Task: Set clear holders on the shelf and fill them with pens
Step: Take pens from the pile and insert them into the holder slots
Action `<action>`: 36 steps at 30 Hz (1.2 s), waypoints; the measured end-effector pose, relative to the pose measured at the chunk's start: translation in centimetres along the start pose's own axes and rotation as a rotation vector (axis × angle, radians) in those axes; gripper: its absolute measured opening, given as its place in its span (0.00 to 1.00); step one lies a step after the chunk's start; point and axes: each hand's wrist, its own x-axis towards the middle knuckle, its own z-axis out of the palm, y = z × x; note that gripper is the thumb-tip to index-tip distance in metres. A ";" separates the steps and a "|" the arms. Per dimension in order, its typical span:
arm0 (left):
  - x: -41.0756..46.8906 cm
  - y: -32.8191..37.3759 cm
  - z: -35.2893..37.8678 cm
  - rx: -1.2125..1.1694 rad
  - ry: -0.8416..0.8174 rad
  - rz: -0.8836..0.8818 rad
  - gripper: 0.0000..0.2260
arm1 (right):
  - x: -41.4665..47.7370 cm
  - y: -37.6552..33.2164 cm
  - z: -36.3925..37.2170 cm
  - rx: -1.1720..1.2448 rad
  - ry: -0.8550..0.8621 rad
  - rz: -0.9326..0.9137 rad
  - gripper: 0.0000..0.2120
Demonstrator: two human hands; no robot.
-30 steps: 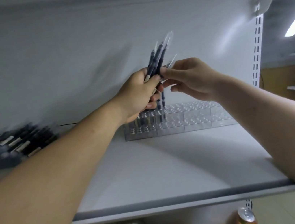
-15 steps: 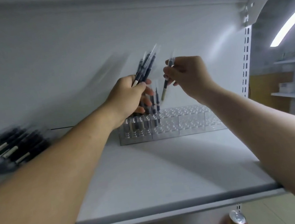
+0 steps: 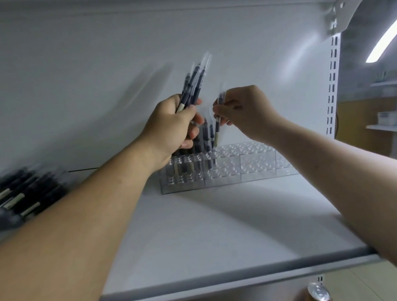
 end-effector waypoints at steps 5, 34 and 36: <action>0.0 0.0 0.1 -0.069 0.005 -0.017 0.10 | -0.3 -0.3 0.5 -0.084 -0.066 0.005 0.10; -0.2 0.1 0.0 -0.016 -0.086 0.029 0.11 | -0.5 -0.5 0.3 -0.257 -0.229 0.034 0.07; -0.2 0.1 0.0 -0.017 -0.079 0.022 0.11 | -0.4 -0.5 -0.2 -0.247 -0.217 0.038 0.05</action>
